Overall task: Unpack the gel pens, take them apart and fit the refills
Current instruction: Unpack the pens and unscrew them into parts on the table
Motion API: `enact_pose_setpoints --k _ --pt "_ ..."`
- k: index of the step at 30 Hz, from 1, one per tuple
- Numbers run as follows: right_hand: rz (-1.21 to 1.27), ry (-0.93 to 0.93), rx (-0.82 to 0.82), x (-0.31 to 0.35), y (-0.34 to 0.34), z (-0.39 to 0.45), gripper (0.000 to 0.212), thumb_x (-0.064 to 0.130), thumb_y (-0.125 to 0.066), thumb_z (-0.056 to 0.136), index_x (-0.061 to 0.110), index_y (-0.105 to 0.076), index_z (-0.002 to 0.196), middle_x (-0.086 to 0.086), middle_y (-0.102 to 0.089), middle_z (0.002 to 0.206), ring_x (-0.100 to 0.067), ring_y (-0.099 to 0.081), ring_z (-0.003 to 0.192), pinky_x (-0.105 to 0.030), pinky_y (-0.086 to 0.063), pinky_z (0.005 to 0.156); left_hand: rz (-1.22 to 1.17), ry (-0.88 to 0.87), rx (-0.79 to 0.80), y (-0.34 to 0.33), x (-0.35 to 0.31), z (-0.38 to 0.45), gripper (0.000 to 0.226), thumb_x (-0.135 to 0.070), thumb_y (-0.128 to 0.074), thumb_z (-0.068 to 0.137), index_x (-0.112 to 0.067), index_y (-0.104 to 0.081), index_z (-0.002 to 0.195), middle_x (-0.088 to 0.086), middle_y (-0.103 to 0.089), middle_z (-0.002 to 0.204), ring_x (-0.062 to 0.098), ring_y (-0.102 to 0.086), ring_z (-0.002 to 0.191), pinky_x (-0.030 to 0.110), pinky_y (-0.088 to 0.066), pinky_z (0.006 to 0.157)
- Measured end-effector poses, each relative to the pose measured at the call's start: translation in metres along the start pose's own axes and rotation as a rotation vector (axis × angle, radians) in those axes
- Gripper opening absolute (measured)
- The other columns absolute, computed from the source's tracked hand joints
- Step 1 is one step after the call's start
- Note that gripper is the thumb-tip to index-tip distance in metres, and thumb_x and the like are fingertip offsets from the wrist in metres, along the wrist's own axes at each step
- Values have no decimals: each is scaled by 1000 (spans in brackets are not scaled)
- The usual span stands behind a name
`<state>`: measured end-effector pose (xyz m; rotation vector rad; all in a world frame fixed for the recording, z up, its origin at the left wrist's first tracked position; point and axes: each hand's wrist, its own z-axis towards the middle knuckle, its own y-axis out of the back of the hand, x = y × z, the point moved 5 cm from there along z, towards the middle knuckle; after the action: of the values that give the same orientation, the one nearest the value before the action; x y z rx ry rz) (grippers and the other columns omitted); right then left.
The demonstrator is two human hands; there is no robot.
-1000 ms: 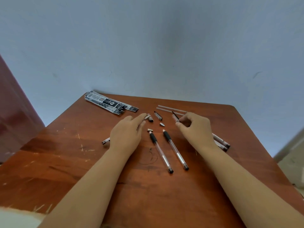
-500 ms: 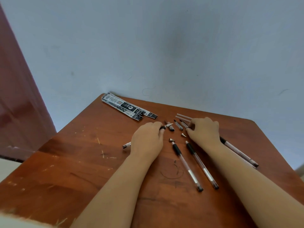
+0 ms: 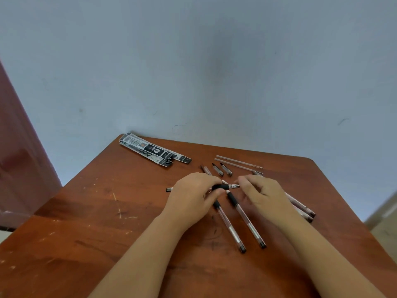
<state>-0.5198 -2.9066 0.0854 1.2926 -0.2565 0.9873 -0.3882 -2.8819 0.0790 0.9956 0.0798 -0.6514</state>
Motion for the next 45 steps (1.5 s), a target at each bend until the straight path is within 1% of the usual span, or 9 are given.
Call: enact_pose_setpoints --k 2,5,15,20,23,26,31,37,45 --pt "-71 36 59 -2 -5 -2 41 23 -42 91 28 -40 51 10 -41 49 6 -49 56 -9 -37 56 -2 -28 -26 -3 1 -1 25 -32 -53 78 -16 -70 85 -3 -69 71 11 -62 66 14 -41 61" --pt "-55 40 123 -7 -6 -1 39 24 -42 91 29 -42 53 10 -41 49 5 -48 50 -9 -38 54 -24 -36 -27 -8 2 -1 31 -34 -47 78 -15 -70 86 -2 -70 72 8 -53 76 19 -40 72" --pt "106 72 151 -10 0 -3 10 23 -53 86 32 -57 85 16 -59 69 9 -55 61 -5 -42 58 -73 -18 13 -11 2 -3 36 -37 -45 80 -14 -71 91 -2 -71 74 9 -52 84 13 -38 71" --pt "12 43 161 -11 -4 -4 30 30 -42 90 27 -57 65 9 -57 60 -3 -49 52 -11 -40 55 -55 -19 13 -11 -1 -4 35 -36 -48 78 -13 -71 90 -2 -70 75 7 -51 85 14 -39 75" --pt "13 68 153 -12 -4 -4 10 23 -55 86 23 -65 87 20 -56 69 0 -52 60 -5 -42 60 -49 -14 12 -11 0 -4 35 -36 -47 77 -14 -71 90 -2 -70 75 8 -50 86 13 -37 75" --pt "67 54 133 -15 -3 -4 24 25 -60 82 25 -60 105 26 -52 80 3 -54 70 -2 -42 63 -44 -3 6 -10 0 -4 34 -36 -47 78 -17 -71 90 -4 -70 76 8 -50 86 13 -36 76" --pt "-17 82 156 -11 -7 -4 15 26 -49 89 27 -60 79 15 -56 66 2 -53 60 -9 -41 57 -21 -20 32 -10 -1 -4 34 -37 -46 78 -18 -71 89 -6 -70 75 7 -51 87 11 -37 74" --pt "57 46 115 -12 -2 -4 23 25 -57 83 22 -61 106 24 -53 77 19 -51 70 0 -41 62 -55 11 53 -8 1 -2 33 -39 -49 77 -19 -71 90 -5 -69 75 5 -57 73 8 -38 62" --pt "45 36 34 -16 12 -2 13 14 -59 82 19 -69 89 23 -56 73 17 -51 71 1 -39 64 -75 61 13 -4 5 -1 22 -30 -59 80 -20 -70 96 -4 -68 80 2 -54 73 14 -41 64"
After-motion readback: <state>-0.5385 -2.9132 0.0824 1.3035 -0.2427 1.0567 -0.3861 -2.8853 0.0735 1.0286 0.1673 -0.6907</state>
